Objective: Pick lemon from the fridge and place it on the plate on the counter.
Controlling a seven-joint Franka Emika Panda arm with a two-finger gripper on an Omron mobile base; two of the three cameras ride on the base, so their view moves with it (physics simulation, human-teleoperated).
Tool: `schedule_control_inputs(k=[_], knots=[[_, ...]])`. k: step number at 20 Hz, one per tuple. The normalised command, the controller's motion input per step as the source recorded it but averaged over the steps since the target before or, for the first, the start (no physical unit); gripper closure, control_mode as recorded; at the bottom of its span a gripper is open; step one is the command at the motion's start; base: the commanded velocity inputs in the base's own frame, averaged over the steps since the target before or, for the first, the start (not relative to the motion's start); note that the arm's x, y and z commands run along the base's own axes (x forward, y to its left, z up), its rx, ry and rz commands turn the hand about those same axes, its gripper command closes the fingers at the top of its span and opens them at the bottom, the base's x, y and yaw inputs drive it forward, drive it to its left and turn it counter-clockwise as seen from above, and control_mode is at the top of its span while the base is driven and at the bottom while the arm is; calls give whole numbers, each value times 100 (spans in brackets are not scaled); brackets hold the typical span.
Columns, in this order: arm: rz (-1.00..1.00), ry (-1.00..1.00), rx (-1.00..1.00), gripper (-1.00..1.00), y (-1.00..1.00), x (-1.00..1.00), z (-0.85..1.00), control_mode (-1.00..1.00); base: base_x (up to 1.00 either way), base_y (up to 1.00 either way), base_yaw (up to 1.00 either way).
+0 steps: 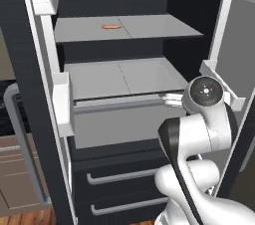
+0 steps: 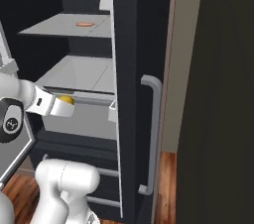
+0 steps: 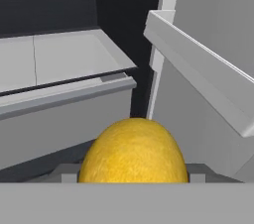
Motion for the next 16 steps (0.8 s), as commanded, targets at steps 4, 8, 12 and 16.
schedule_control_inputs(k=[4,8,12,16], knots=[[0,0,0,100,0,0,0,100,-32,11,0],[0,0,0,100,0,0,0,100,-25,18,0],[0,0,0,100,0,0,0,100,-36,15,2],[0,0,0,100,0,0,0,100,-56,3,18]])
